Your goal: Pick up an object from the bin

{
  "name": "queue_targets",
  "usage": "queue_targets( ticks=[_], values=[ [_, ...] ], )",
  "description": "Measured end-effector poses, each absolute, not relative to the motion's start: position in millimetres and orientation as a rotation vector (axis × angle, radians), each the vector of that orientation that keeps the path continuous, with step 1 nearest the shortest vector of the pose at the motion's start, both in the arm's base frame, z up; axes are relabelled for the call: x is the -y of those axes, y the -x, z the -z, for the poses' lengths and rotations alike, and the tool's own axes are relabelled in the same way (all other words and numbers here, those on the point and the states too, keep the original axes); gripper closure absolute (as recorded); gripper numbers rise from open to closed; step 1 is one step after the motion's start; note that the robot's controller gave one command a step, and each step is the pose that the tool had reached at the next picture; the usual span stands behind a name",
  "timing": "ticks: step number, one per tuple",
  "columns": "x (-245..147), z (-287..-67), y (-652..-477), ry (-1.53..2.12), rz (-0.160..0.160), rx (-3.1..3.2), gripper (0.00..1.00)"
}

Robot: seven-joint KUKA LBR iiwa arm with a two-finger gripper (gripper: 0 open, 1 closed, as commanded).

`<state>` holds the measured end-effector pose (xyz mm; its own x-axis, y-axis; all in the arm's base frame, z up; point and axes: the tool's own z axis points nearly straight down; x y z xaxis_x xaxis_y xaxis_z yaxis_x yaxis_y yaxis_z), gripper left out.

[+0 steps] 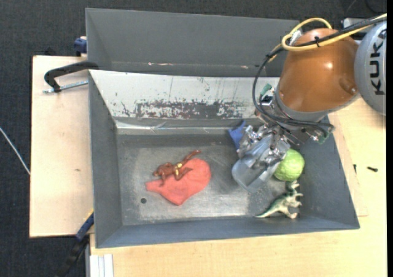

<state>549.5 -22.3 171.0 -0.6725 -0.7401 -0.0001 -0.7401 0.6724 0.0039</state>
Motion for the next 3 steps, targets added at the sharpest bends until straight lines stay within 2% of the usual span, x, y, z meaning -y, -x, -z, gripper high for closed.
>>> queue_targets(
  ticks=[1, 3],
  values=[
    [24.3, -165.7, -548.6, -1.298, 0.007, 2.857, 1.00],
    [25.2, -173.8, -550.3, -1.277, 0.005, 2.870, 1.00]
  ],
)
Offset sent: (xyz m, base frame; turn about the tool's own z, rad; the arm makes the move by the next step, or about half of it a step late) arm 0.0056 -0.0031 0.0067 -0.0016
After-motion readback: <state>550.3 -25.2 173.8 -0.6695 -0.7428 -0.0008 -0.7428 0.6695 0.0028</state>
